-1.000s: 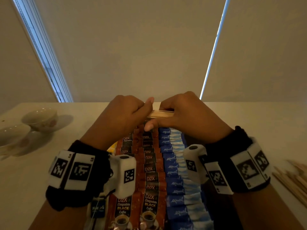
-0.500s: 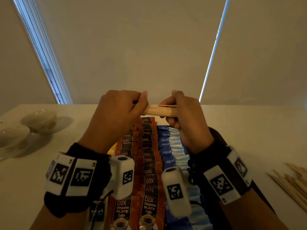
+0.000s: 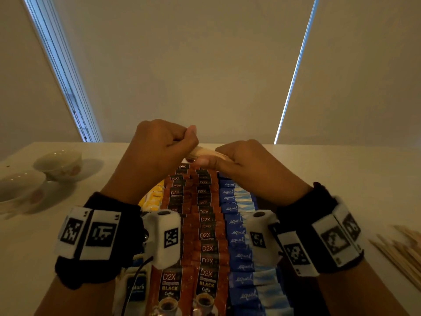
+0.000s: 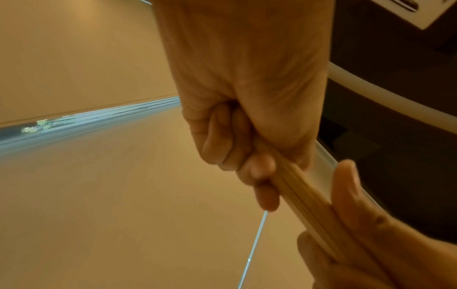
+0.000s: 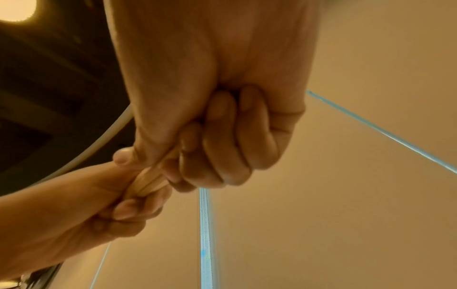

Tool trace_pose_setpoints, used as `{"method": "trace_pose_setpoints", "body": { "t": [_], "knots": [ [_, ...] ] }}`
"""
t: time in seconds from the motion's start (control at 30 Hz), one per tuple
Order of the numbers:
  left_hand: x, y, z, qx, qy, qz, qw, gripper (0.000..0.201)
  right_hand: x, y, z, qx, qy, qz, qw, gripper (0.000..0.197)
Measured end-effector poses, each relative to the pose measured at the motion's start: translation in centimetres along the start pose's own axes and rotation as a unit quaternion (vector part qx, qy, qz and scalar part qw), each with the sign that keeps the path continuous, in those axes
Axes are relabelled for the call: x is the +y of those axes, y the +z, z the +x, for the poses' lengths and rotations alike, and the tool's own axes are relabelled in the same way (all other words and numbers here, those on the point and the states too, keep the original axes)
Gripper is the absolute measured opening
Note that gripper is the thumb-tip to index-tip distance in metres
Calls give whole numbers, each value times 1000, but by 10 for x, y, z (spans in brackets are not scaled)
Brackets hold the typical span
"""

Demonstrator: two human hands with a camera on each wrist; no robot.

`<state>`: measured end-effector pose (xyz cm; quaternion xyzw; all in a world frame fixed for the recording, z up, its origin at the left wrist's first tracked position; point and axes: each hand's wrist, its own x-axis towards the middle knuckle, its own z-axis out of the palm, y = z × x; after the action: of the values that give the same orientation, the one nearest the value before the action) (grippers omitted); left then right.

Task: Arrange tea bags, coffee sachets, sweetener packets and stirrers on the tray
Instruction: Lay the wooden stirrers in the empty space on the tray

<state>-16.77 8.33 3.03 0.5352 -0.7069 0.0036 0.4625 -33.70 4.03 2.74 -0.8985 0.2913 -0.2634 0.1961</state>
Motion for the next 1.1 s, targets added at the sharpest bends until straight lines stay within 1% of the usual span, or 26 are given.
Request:
{"method": "trace_pose_setpoints", "body": {
  "t": [0.07, 0.13, 0.2, 0.23, 0.3, 0.4, 0.5, 0.6, 0.67, 0.73, 0.8, 0.87, 0.9, 0.97, 1.0, 1.07, 1.1],
  "knots": [
    [-5, -4, 3, 8, -50, -92, 994, 38, 3, -2, 1, 8, -5, -35, 999, 70],
    [-5, -6, 6, -4, -120, -215, 969, 44, 2, -4, 1, 17, -5, -57, 998, 72],
    [-1, -6, 6, -28, -146, -292, 945, 51, -1, -3, 1, 13, -7, -67, 998, 69],
    [2, -6, 6, -41, -151, -298, 942, 52, -2, -2, 1, 12, -8, -72, 997, 66],
    [6, -9, 5, -62, -167, -261, 949, 55, -2, -2, 0, 18, -5, -88, 996, 59],
    [5, -13, 4, -89, -189, -199, 958, 53, -2, -5, -1, 21, 0, -128, 992, 57],
    [4, -10, 2, -76, -175, -180, 965, 38, -7, -4, -1, 9, 4, -148, 989, 55],
    [2, -9, 2, -62, -162, -180, 968, 38, -11, -5, -4, 11, 9, -163, 986, 59],
    [0, -11, 3, -75, -162, -164, 970, 39, -16, 0, -11, 4, 6, -209, 978, 55],
    [-1, -9, 3, -99, -158, -144, 972, 39, -20, 13, -16, 2, -14, -248, 969, 49],
    [2, -5, 3, -130, -144, -117, 974, 39, -22, 24, -18, -12, -12, -217, 976, 44],
    [6, 0, 3, -152, -132, -100, 974, 39, -20, 25, -20, -40, 13, -147, 988, 38],
    [8, 3, 2, -162, -128, -94, 974, 39, -21, 24, -23, -60, 28, -136, 989, 33],
    [13, 11, 0, -194, -123, -96, 969, 38, -22, 21, -33, -84, 57, -145, 984, 24],
    [15, 15, -1, -211, -120, -100, 965, 35, -20, 19, -39, -94, 70, -153, 981, 24],
    [16, 18, -3, -219, -123, -96, 963, 30, -11, 8, -48, -96, 143, -145, 974, 26],
    [14, 16, -3, -209, -131, -99, 964, 31, -3, 0, -50, -105, 189, -153, 964, 26]
  ]
}}
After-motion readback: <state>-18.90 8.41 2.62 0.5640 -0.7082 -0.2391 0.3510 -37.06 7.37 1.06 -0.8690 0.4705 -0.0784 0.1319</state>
